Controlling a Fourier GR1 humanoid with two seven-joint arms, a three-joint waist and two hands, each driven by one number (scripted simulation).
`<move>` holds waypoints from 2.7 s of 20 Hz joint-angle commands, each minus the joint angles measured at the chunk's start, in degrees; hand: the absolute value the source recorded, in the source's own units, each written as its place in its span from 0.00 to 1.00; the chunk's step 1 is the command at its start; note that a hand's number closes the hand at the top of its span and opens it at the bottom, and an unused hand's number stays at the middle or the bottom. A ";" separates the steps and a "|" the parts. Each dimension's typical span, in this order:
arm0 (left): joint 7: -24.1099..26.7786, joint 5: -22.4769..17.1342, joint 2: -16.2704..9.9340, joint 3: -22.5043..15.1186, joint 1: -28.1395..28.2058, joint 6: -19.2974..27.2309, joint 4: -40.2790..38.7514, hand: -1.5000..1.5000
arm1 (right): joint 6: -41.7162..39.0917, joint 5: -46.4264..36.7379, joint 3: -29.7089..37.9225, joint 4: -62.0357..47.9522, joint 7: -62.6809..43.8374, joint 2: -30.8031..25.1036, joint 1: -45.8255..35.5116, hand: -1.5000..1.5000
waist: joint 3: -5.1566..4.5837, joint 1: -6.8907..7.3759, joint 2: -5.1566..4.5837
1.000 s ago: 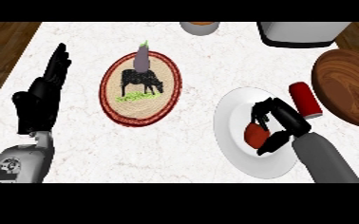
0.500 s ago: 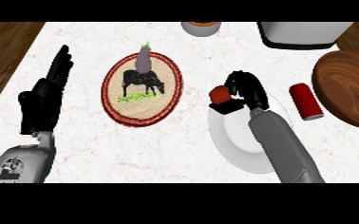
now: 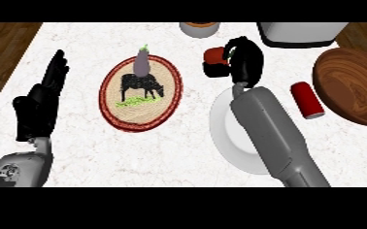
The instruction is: Pick the bell pepper from the plate and place it in the bowl
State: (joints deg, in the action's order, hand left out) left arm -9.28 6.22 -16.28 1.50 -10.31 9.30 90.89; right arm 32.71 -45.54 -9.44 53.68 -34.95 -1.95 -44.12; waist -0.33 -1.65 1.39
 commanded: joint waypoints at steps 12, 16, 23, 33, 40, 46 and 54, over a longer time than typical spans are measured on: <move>-2.63 -0.32 0.06 1.00 -2.42 -1.78 1.89 0.50 | 0.32 -5.03 9.31 25.45 -10.48 -14.60 16.01 1.00 | 0.36 0.77 -1.29; -1.50 1.58 1.86 -0.32 -2.86 -0.67 1.10 0.50 | 1.52 2.30 16.13 22.33 -1.39 -19.90 16.89 1.00 | 0.37 1.32 -1.46; 0.72 0.91 2.10 0.43 -1.68 -2.26 -0.66 0.50 | 3.49 -1.27 20.38 8.11 5.06 -26.56 14.41 1.00 | 0.34 2.08 -1.61; -1.58 3.13 3.36 -0.77 -4.94 -0.98 0.00 0.50 | 10.02 3.02 29.52 -21.76 23.16 -36.23 11.03 1.00 | 0.52 3.10 -2.06; 1.01 2.91 3.89 -1.22 -2.46 -1.82 -0.24 0.50 | 3.94 15.08 37.38 -30.15 34.96 -33.85 7.22 0.00 | 0.63 3.85 -2.33; 1.73 2.15 3.34 0.86 -5.29 -1.65 -2.14 0.50 | -2.33 23.60 44.21 -31.24 50.82 -35.63 7.79 0.00 | 0.73 3.51 -2.61; -3.67 4.05 4.50 -1.13 -3.70 -1.16 2.06 0.50 | -3.87 31.36 51.56 -35.20 62.15 -37.85 9.44 0.00 | 0.54 2.84 -1.90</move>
State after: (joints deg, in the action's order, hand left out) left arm -9.69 8.94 -12.65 1.27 -13.04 7.23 91.92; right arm 30.17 -17.61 39.30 20.15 22.55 -39.38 -35.11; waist 0.28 1.67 -0.74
